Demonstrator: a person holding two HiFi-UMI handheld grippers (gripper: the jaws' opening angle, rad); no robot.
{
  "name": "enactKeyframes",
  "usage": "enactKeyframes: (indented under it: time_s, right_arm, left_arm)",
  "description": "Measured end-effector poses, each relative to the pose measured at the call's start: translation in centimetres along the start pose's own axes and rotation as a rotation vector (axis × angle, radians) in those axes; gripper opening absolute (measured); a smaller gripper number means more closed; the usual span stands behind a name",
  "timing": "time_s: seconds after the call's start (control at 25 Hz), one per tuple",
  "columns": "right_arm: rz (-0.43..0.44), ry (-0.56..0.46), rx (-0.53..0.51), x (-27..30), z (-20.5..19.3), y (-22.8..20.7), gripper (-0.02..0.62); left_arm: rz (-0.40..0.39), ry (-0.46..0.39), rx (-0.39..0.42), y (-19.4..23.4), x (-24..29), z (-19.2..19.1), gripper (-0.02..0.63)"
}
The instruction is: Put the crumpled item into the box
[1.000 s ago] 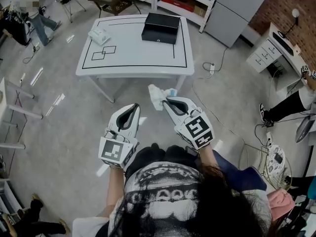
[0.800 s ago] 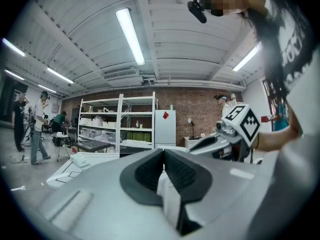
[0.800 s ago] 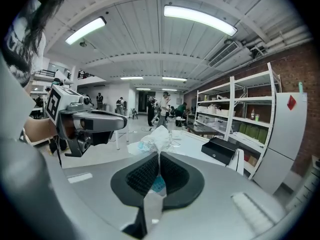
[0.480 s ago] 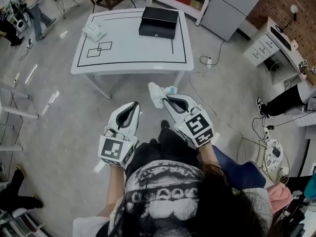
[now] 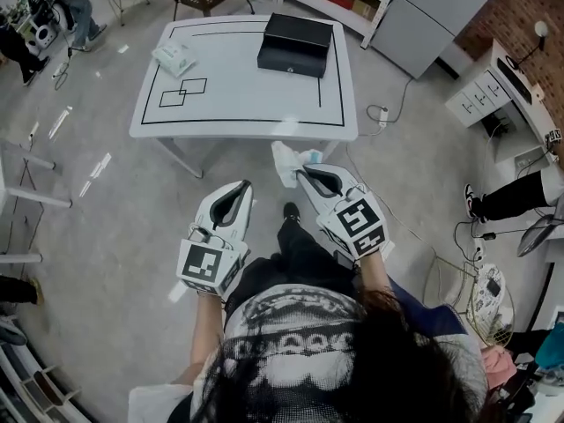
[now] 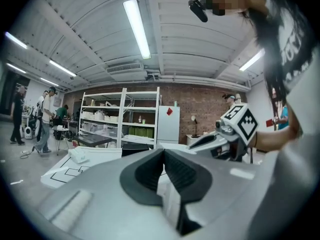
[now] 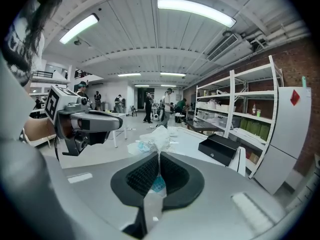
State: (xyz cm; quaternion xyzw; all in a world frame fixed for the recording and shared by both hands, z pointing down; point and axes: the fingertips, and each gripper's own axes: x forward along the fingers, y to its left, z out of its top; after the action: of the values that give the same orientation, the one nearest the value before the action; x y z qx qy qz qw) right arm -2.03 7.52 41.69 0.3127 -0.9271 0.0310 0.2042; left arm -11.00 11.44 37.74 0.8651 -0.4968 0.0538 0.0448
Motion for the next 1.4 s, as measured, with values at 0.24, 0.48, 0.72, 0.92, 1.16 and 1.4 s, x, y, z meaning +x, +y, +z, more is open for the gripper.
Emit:
enactKeyframes:
  time_s: [0.24,0.48,0.72,0.92,1.16,1.4]
  right_arm:
    - [0.015,0.005,-0.005,4.2,1.0,-5.7,0.017]
    - [0.049,0.006,-0.018,8.3,2.7,-11.8,0.017]
    - [0.082,0.012,-0.019,11.6,3.2,-16.8,0.017]
    - [0.103,0.004,-0.018,13.7,3.3,-20.1,0.017]
    - [0.132,-0.008,-0.023,15.3,3.4,-22.8,0.017]
    - [0.161,-0.01,-0.026,16.5,3.1,-23.6,0.017]
  left_arm:
    - [0.032,0.005,-0.004,3.5,5.3,0.6,0.0]
    - [0.068,0.019,-0.039,6.8,11.4,2.2,0.0]
    - [0.102,0.018,-0.028,9.3,16.6,3.1,0.0]
    - [0.124,0.029,-0.022,10.6,20.0,3.4,0.0]
    - [0.154,0.036,-0.016,11.2,22.7,4.1,0.0]
    - [0.183,0.032,0.008,11.8,23.7,4.1,0.0]
